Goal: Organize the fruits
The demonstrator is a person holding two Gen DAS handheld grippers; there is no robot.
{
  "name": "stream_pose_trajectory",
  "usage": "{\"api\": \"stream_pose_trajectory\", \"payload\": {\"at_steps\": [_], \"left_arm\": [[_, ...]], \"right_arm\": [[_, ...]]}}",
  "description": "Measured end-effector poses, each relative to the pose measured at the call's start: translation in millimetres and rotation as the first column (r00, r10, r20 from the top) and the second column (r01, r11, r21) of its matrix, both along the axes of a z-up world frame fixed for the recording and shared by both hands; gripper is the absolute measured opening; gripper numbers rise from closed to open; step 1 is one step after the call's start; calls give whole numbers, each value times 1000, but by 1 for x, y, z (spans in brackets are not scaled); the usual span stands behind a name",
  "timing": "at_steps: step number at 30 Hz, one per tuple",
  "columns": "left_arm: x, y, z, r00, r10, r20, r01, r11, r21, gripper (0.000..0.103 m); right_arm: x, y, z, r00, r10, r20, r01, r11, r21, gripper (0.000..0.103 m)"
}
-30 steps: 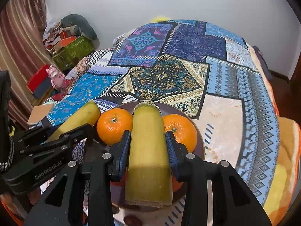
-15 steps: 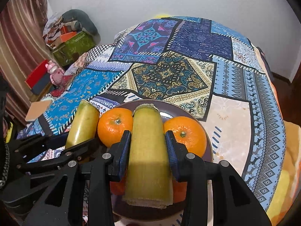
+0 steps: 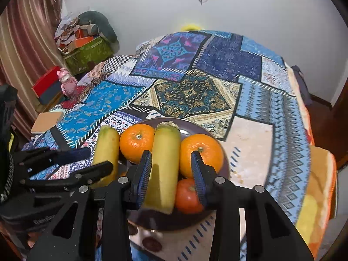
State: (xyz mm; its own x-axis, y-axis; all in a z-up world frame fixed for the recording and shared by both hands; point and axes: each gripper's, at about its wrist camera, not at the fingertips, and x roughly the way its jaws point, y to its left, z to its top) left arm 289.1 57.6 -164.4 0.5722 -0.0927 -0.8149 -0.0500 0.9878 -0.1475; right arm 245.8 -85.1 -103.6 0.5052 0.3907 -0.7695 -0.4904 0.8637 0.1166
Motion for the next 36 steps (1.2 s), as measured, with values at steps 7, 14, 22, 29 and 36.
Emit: {"api": "stream_pose_trajectory", "payload": {"at_steps": [7,14,22,29,36], "left_arm": [[-33,-15,38,993,-71,94,63,994,88,52],[-74,-21,59,982,-103,155,81,986,142,62],[-103,-14,42,989,-97,109,84,989,122,64],[-119,-16,10,994,-107,28,103,990,99,64],[-125,-27,-18,989,-143,-43,145,988,55,64]], "right_arm": [[-26,-26,24,998,-28,48,27,1000,11,35],[-59,-56,40,993,-74,96,71,997,32,41],[-89,-90,19,989,-140,50,139,990,26,45],[-106,-113,-18,983,-179,-49,177,984,-30,45],[-125,-119,-37,979,-177,-105,173,984,-44,45]]}}
